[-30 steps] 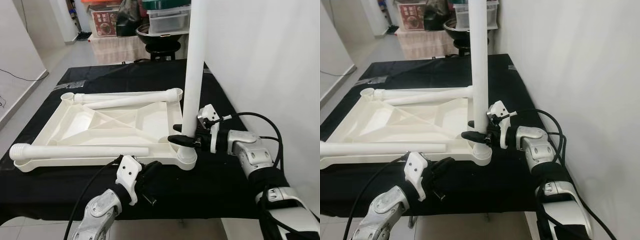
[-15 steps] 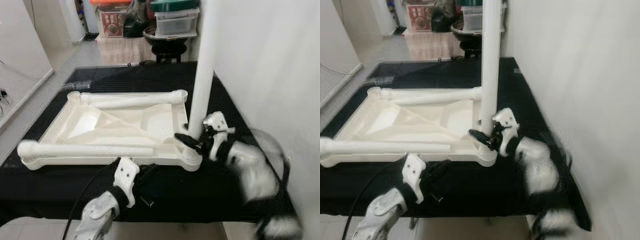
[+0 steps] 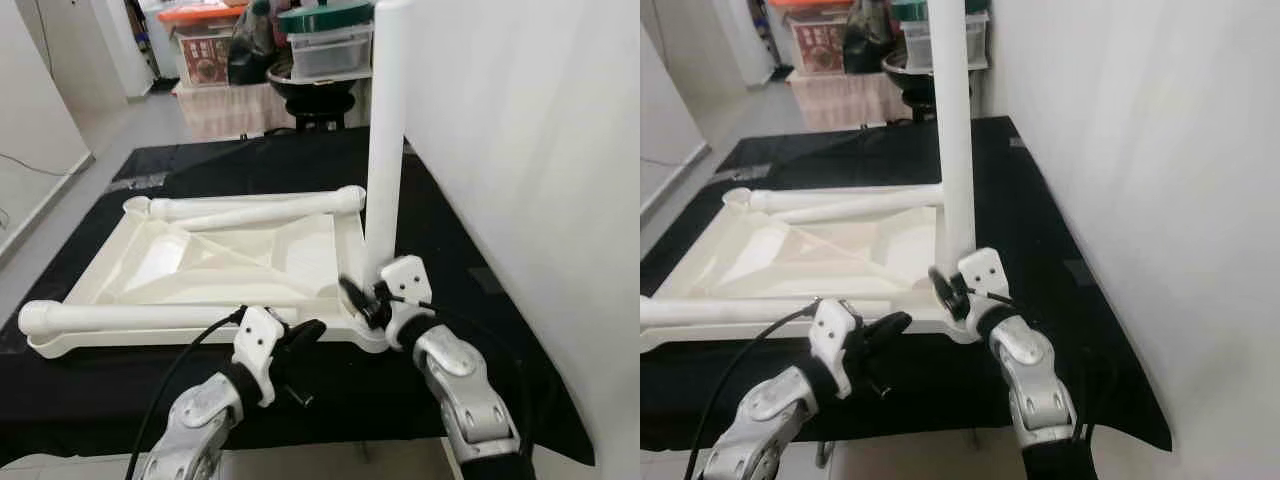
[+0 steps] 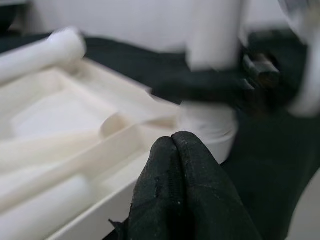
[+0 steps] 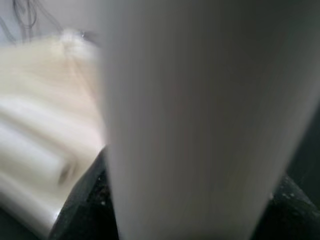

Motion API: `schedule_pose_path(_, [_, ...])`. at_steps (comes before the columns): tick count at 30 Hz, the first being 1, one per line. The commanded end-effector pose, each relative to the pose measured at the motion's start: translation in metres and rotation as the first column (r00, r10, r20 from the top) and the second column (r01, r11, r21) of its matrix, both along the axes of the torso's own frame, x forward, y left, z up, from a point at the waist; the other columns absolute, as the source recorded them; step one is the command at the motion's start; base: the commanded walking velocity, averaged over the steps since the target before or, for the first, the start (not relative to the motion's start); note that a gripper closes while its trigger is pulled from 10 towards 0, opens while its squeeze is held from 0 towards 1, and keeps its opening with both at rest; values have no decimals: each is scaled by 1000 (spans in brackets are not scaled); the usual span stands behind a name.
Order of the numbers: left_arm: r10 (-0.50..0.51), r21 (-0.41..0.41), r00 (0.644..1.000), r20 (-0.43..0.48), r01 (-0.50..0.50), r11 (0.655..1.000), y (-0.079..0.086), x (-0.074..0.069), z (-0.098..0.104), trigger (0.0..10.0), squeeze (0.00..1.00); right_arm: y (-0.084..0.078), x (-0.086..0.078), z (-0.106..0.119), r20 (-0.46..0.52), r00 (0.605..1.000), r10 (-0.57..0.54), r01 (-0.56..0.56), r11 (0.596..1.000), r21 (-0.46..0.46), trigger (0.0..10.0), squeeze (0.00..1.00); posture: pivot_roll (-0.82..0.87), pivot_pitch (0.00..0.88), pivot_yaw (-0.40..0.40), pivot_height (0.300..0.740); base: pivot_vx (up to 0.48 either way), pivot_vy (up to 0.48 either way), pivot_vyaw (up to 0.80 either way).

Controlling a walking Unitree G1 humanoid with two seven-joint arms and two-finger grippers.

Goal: Building children table

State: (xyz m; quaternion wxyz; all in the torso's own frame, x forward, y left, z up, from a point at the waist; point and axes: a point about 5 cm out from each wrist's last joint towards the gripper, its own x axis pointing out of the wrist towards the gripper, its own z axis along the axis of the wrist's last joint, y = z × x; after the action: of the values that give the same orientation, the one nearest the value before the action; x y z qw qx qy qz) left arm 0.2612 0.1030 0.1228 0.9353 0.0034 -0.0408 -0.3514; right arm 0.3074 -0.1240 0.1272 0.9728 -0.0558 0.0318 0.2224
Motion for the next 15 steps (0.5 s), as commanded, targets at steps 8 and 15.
schedule_pose_path(8, [-14, -5, 999, -41, 14, 1000, 0, 0, -2, 10000, 0, 6, 6, 30, -1, 888, 459, -457, 884, 94, 10000, 0, -99, 104, 37, 740, 0, 0, 0])
schedule_pose_path(15, [10, -2, 999, -40, -10, 1000, 2, 2, -3, 10000, 0, -16, 23, 36, -98, 745, 660, -662, 749, 10, 10000, 0, -60, 82, 18, 740, 0, 0, 0])
